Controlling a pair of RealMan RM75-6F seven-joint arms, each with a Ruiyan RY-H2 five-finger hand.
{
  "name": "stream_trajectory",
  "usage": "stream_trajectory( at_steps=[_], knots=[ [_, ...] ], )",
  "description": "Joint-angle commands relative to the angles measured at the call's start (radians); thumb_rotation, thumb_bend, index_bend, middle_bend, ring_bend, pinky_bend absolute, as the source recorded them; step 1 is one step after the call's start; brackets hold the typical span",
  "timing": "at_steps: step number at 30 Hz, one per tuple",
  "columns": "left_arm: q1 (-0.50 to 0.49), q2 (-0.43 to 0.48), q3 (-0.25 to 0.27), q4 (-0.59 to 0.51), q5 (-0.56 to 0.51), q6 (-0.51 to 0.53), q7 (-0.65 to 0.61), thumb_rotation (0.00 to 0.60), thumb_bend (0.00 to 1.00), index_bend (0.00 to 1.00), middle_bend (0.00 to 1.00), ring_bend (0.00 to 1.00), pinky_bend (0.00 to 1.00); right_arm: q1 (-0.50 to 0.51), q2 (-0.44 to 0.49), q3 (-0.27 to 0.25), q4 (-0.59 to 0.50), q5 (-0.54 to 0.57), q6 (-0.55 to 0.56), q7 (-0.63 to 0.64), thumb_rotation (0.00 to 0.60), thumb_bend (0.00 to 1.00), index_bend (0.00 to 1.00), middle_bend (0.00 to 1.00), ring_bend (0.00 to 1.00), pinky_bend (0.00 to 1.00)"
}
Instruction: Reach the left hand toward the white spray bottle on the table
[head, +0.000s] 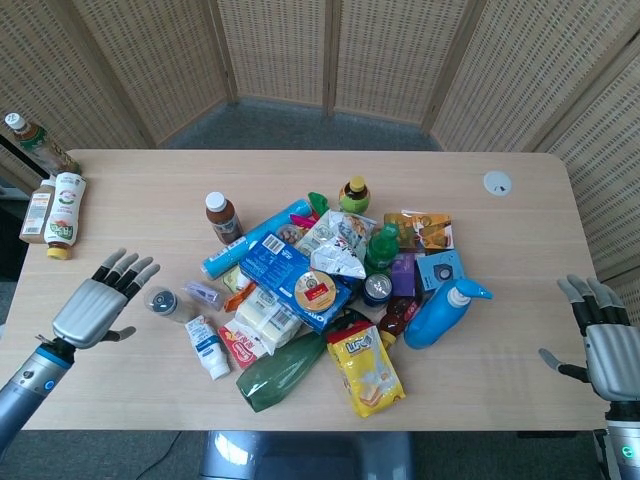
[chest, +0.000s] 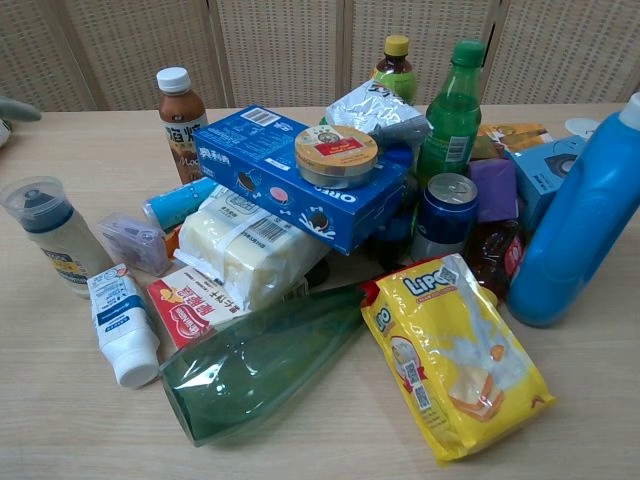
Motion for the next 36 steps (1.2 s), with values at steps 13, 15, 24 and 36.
stream_trajectory(
  at_steps=[13,15,24,36],
  knots=[
    [-0.077,-0.169,0.003,0.129,-0.031,-0.064,0.111,0.6,0.0,0.16,0.0,0.0,0.03,-0.001,0.003,0.01,0.013,0.015,0.0,0.032,0.6,0.0,0.0,0.0,0.0,0.0],
    [-0.083,-0.192,0.002,0.142,-0.032,-0.06,0.117,0.6,0.0,0.28,0.04,0.04,0.28,0.0,0.004,0.009,0.013,0.013,0.0,0.036,0.6,0.0,0.0,0.0,0.0,0.0],
    [-0.085,-0.27,0.012,0.18,-0.031,-0.016,0.128,0.6,0.01,0.81,0.76,0.73,0.86,-0.007,0.013,0.017,0.021,0.021,0.012,0.071,0.6,0.0,0.0,0.0,0.0,0.0],
    [-0.073,-0.103,-0.033,0.01,-0.026,0.127,0.087,0.6,0.01,0.83,0.79,0.75,0.87,-0.008,0.015,0.014,0.015,0.016,0.011,0.073,0.6,0.0,0.0,0.0,0.0,0.0]
  ],
)
